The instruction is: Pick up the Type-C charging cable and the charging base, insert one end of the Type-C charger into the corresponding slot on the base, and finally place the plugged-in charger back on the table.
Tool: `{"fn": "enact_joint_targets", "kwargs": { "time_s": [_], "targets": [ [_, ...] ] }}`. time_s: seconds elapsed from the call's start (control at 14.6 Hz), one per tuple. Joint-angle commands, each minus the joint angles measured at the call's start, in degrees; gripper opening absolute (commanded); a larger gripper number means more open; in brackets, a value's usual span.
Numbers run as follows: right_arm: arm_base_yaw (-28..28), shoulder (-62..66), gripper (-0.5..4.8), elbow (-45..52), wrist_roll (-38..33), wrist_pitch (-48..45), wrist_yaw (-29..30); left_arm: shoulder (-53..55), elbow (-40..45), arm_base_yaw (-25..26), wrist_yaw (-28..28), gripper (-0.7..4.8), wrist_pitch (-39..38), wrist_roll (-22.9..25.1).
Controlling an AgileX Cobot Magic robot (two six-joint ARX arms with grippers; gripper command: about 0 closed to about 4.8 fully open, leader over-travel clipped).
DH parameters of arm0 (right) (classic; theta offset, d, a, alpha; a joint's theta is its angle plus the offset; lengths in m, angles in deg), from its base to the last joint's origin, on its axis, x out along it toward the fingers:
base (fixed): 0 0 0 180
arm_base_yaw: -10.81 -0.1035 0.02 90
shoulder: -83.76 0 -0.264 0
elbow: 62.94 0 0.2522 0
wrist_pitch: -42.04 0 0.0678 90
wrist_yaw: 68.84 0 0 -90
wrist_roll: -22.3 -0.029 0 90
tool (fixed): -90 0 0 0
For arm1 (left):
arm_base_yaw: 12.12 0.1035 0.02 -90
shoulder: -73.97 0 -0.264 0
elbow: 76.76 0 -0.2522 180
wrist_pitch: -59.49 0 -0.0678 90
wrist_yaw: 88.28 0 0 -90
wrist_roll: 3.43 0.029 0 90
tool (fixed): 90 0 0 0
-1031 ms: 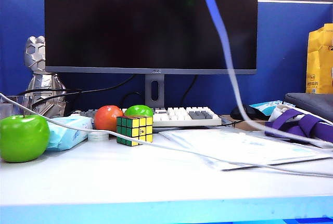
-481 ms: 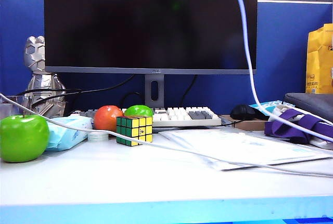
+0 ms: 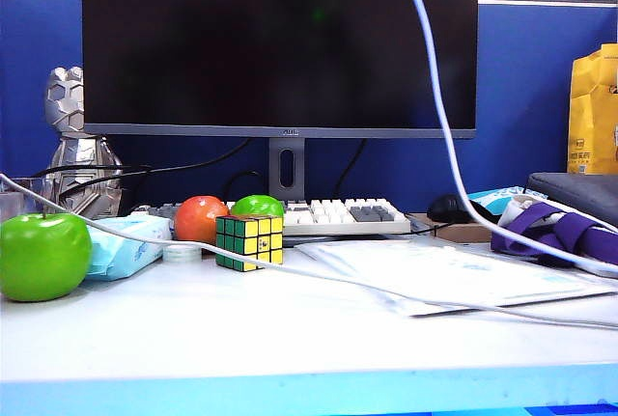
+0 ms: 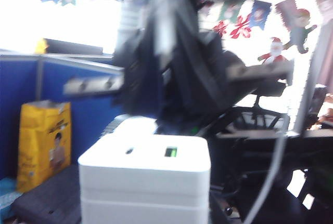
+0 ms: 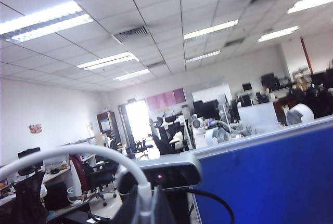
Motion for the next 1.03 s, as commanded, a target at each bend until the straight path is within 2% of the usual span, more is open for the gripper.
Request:
{"fn": "enact_joint_targets", "kwargs": {
  "time_s": [0.07,0.27,0.48,1.03],
  "targets": [
    [-1.95,0.90,-0.02,-0.20,0.94,-0.39,0.61,-0.22,-0.28,-0.13,-1.84,-0.06,2.14,-0.94],
    [-3.72,1.53,-0.02,-0.20,2.97,1.77,3.45,-0.20,-0.26,-0.13,-4.94,-0.05,2.05,-0.94],
    [-3.65,1.53,-0.02,-0.20,3.21,3.15,5.79,-0.20,-0.26,-0.11,-4.92,-0.05,2.08,-0.94],
    [-2.62,1.49,-0.02,-0.22,4.33,4.94,7.50,-0.33,-0.28,-0.02,-5.09,-0.05,2.54,-0.94]
  ]
}}
